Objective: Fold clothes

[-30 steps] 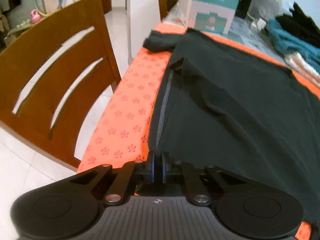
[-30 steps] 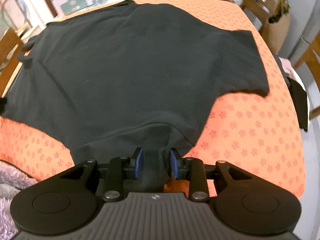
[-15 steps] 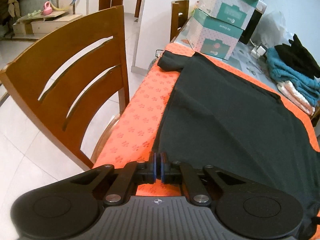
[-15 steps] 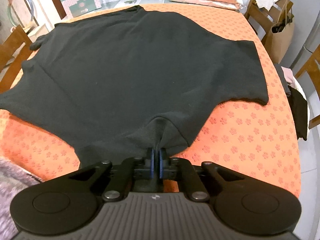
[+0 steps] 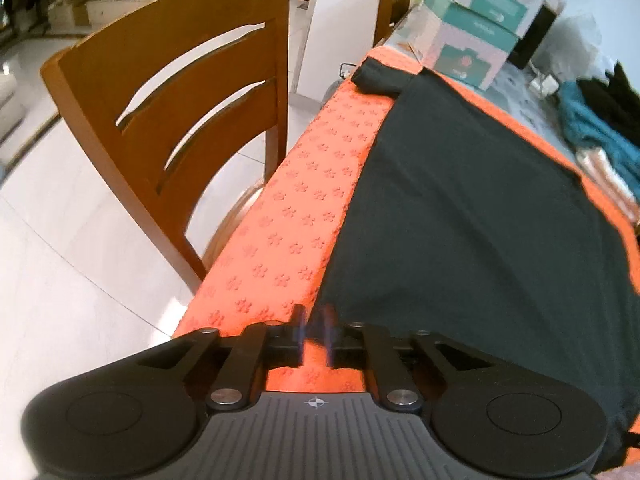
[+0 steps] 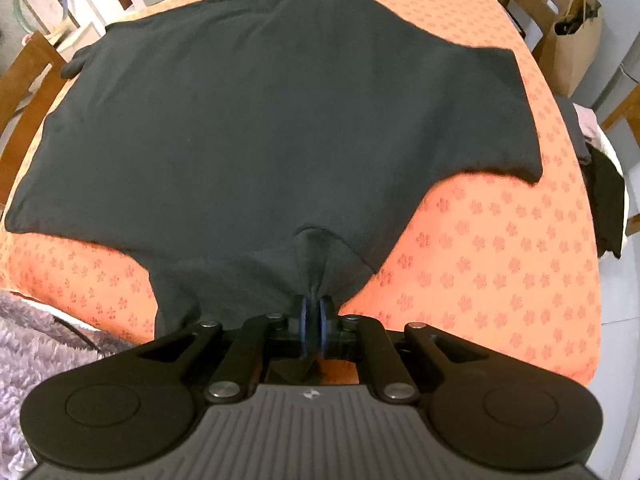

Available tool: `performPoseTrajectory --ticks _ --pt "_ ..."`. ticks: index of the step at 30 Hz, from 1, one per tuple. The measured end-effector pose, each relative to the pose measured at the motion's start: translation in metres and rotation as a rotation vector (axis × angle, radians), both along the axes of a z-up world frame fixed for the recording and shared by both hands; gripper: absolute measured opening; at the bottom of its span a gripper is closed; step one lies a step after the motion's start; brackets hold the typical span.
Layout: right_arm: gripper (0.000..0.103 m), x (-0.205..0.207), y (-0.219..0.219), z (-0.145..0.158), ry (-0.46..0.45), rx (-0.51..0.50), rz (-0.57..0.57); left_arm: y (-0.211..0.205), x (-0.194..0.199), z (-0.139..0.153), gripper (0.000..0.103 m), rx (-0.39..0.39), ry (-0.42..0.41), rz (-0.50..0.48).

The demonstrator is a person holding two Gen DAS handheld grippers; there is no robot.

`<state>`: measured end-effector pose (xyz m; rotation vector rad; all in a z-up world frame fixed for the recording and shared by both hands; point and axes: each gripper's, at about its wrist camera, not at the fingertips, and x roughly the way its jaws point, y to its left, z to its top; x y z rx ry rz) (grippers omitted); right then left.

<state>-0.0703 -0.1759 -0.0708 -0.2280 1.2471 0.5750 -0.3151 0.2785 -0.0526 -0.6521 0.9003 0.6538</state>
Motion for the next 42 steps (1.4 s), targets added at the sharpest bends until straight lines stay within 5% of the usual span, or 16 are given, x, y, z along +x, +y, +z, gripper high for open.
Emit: performPoseTrajectory --ticks 6,9,17,27,29,34,42 --pt "0.015 0.019 0.010 0.025 -0.069 0.002 0.064 0.012 0.010 0.020 0.051 0.048 -0.082 0.020" --pt "0.023 0.035 0.016 0.037 -0.116 0.013 0.076 0.016 0.023 0.026 0.053 0.068 -0.095 0.012" --pt "0.024 0.078 0.039 0.053 -0.195 0.049 0.093 0.023 0.063 0.028 0.056 0.112 -0.073 -0.037" --pt "0.028 0.117 0.085 0.054 -0.219 0.072 0.165 0.014 0.061 -0.014 0.056 0.081 0.056 -0.099" --pt "0.028 0.121 0.093 0.052 -0.211 0.070 0.187 0.007 0.058 -0.021 0.053 0.081 0.078 -0.115" --pt "0.029 0.126 0.108 0.047 -0.192 0.070 0.229 -0.014 0.058 -0.028 0.004 0.119 0.119 -0.179" --pt "0.029 0.117 0.113 0.041 -0.176 0.072 0.265 -0.009 0.037 -0.018 0.003 0.117 0.128 -0.120"
